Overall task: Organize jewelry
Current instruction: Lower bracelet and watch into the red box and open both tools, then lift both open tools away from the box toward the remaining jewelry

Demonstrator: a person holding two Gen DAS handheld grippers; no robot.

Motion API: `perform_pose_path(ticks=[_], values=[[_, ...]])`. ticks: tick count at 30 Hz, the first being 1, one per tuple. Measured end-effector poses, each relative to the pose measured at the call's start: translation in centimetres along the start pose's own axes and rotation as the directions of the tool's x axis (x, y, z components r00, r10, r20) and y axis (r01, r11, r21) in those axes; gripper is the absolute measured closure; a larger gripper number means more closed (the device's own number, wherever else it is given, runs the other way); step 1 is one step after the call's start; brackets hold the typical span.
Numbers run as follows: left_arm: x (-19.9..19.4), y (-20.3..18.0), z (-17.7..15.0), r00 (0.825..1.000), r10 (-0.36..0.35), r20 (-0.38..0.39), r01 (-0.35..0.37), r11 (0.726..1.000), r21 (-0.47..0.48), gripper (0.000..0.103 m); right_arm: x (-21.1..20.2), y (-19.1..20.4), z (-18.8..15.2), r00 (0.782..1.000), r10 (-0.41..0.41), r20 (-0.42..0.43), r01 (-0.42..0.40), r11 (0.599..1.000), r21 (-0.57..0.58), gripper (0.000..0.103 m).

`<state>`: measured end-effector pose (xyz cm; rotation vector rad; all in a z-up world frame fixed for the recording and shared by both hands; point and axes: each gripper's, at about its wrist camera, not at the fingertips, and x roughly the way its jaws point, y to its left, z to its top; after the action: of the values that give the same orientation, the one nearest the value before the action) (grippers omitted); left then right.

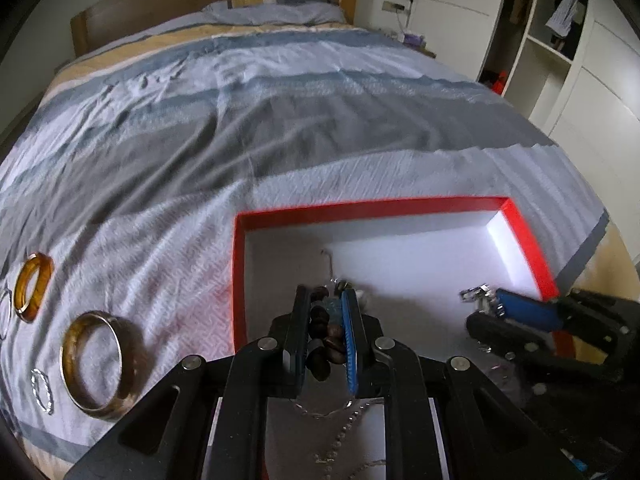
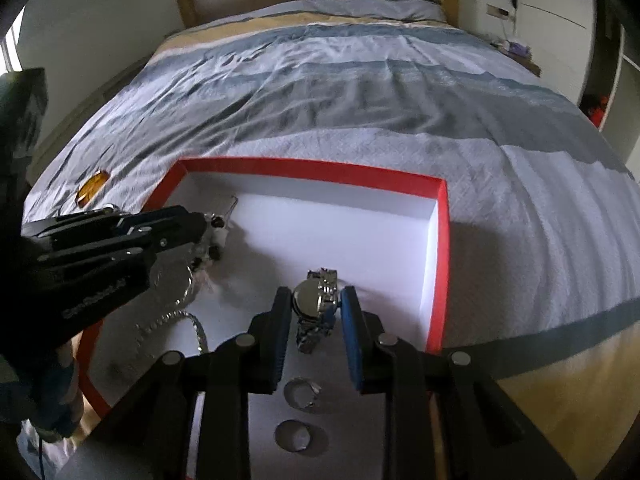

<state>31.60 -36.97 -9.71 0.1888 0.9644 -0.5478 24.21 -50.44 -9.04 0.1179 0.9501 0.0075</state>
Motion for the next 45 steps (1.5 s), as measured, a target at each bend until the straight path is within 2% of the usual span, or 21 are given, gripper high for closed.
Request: perform_pose_path(ticks=[6, 11, 13, 15, 18, 25, 35, 45], values=[[0.6, 0.5, -0.2, 1.000, 0.012, -0.020, -0.013, 0.999, -0.031, 0.087, 0.4, 1.0, -0.2, 0.999, -0.042, -0.017, 0.040, 0.993, -0.108, 0.079], [0.4, 0.6, -0.1, 1.000, -0.002, -0.017, 0.001, 0.999, -0.047, 0.083, 0.1, 0.8, -0.2, 0.999, -0.041, -0.014, 0.039, 0.994, -0.105, 0.078], [0.0, 0.5, -0.2, 1.000, -0.011, -0.010, 0.010, 0.999, -0.051, 0.073, -0.3, 0.6, -0.2, 0.999, -0.048, -0.011, 0.047, 0.994, -0.095, 0.070], [-0.5, 0.3, -0.2, 1.000, -0.004, 0.002, 0.004, 0.999, -0.050, 0.063, -0.8, 0.5, -0.3, 0.998, -0.057, -0.006, 0.057, 0.995, -0.084, 0.070], [-1.7, 0.3, -0.3, 1.000, -0.014, 0.013, 0.015, 0.998, -0.055, 0.063, -2.1, 0.2, -0.4, 0.998, -0.064, 0.009, 0.064, 0.996, -0.065, 0.070], [-6.6, 0.3, -1.9, 0.998, -0.013, 0.062, 0.017, 0.998, -0.068, 0.062, -6.7, 0.9, -1.5, 0.997, -0.068, 0.047, 0.070, 0.997, -0.031, 0.070], [-15.2, 0.0, -6.8, 0.989, 0.038, 0.141, -0.029, 0.997, -0.068, 0.056, -13.7, 3.9, -4.8, 0.993, -0.053, 0.104, 0.051, 0.998, 0.020, 0.070], [-23.3, 0.3, -13.0, 0.965, 0.117, 0.233, -0.106, 0.992, -0.061, 0.051, -19.7, 9.0, -8.4, 0.986, -0.015, 0.165, 0.012, 1.000, 0.017, 0.070]])
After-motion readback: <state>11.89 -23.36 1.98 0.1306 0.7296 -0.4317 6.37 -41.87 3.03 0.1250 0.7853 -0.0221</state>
